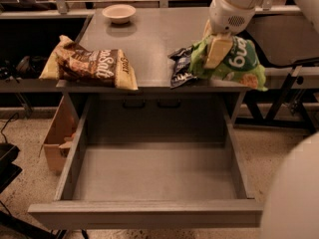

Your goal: Pick green rice chip bag from top drawer and place on counter

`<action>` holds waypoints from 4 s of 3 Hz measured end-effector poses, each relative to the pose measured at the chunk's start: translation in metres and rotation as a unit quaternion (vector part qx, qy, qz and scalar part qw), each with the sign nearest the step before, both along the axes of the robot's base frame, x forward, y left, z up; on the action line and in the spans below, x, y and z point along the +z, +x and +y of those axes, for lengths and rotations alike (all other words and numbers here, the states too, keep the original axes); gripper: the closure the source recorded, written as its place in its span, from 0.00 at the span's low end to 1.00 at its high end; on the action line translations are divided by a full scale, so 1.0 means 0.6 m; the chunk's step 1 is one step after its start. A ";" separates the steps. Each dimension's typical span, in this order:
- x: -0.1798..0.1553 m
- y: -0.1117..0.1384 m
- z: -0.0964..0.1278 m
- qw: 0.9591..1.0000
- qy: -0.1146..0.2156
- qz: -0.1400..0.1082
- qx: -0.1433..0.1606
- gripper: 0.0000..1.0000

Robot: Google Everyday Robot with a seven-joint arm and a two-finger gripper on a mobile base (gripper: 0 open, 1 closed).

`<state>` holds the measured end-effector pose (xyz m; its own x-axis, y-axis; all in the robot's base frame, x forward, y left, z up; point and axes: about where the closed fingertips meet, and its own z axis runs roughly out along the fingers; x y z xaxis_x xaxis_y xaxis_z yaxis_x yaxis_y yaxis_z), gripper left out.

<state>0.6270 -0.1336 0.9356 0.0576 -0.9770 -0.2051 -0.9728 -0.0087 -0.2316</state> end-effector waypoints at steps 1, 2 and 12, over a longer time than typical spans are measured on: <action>0.084 0.070 0.018 0.998 0.011 -0.068 -0.014 1.00; 0.143 0.084 0.018 0.994 0.023 -0.109 -0.017 1.00; 0.056 0.505 0.148 0.935 -0.027 -0.337 -0.104 0.51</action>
Offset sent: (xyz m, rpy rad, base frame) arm 0.0368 0.0095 0.0434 0.0176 -0.1163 -0.0244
